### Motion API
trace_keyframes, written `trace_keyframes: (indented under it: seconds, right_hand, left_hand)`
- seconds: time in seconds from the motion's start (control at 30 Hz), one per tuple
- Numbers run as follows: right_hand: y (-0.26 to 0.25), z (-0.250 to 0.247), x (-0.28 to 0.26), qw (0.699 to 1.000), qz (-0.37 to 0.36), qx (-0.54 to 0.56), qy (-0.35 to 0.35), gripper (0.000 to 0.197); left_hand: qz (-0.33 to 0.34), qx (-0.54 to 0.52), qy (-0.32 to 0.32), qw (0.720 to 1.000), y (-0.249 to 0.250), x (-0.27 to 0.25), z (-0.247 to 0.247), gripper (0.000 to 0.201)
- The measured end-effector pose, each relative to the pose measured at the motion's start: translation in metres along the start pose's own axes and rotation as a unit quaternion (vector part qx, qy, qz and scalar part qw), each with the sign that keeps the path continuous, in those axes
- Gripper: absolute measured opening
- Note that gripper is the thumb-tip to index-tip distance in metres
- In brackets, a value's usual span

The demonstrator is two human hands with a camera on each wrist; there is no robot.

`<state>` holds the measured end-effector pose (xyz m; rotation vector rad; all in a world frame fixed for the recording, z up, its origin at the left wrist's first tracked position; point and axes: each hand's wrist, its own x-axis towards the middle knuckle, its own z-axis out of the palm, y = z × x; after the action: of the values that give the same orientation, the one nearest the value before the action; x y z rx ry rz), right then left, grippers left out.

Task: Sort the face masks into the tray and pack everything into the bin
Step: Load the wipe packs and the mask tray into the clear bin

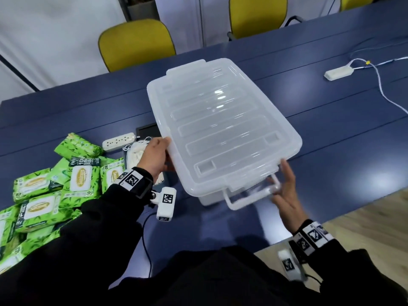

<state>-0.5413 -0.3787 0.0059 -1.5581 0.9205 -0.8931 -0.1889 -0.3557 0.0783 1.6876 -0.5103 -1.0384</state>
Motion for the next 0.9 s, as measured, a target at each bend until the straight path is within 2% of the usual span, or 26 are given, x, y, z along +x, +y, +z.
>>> trace_keyframes:
  seconds: [0.03, 0.1, 0.17, 0.2, 0.27, 0.37, 0.43, 0.47, 0.53, 0.57, 0.6, 0.67, 0.77, 0.9]
  right_hand:
    - [0.006, -0.002, -0.009, 0.998, -0.006, -0.059, -0.007, 0.088]
    - [0.003, -0.012, -0.007, 0.973, -0.055, -0.210, 0.072, 0.079]
    - [-0.021, -0.024, 0.010, 0.941, -0.101, -0.295, 0.128, 0.082]
    - [-0.038, -0.028, 0.021, 0.929, -0.128, -0.326, 0.117, 0.083]
    - [-0.064, -0.029, 0.042, 0.911, -0.177, -0.371, 0.041, 0.076]
    - [-0.098, -0.013, 0.069, 0.917, -0.214, -0.335, -0.028, 0.052]
    - [-0.119, 0.000, 0.093, 0.931, -0.185, -0.307, -0.063, 0.036]
    - [-0.128, 0.005, 0.106, 0.939, -0.142, -0.299, -0.090, 0.032]
    - [-0.143, 0.016, 0.133, 0.954, -0.012, -0.253, -0.158, 0.030]
    - [-0.148, 0.023, 0.147, 0.954, 0.045, -0.230, -0.189, 0.033]
    - [-0.154, 0.030, 0.161, 0.946, 0.073, -0.235, -0.212, 0.038]
    - [-0.162, 0.044, 0.191, 0.929, 0.059, -0.287, -0.225, 0.048]
    - [-0.169, 0.066, 0.239, 0.929, 0.018, -0.322, -0.185, 0.047]
    - [-0.151, 0.087, 0.299, 0.910, 0.014, -0.388, -0.143, 0.047]
  left_hand:
    - [0.001, 0.002, 0.001, 1.000, 0.001, 0.001, -0.002, 0.015]
    - [0.004, 0.005, -0.017, 1.000, 0.003, 0.002, -0.006, 0.019]
    - [0.003, 0.005, -0.028, 1.000, 0.001, 0.002, -0.009, 0.028]
    - [0.003, 0.006, -0.027, 1.000, -0.001, 0.001, -0.010, 0.033]
    - [0.004, 0.009, -0.025, 1.000, -0.002, 0.001, -0.011, 0.041]
    - [0.004, 0.005, -0.037, 0.999, -0.002, -0.007, -0.012, 0.032]
    - [0.001, 0.006, -0.046, 0.999, -0.004, -0.019, -0.012, 0.022]
    - [-0.005, 0.004, -0.054, 0.998, -0.007, -0.026, -0.012, 0.019]
    - [-0.032, -0.005, -0.091, 0.995, -0.011, -0.043, -0.014, 0.015]
    - [-0.051, -0.006, -0.117, 0.992, -0.011, -0.049, -0.016, 0.014]
    - [-0.065, -0.001, -0.139, 0.988, -0.009, -0.054, -0.019, 0.014]
    - [-0.066, 0.031, -0.138, 0.988, -0.002, -0.053, -0.027, 0.022]
    - [0.001, 0.133, -0.057, 0.990, 0.015, -0.038, -0.038, 0.040]
    - [0.126, 0.319, 0.001, 0.940, 0.032, -0.004, -0.036, 0.084]
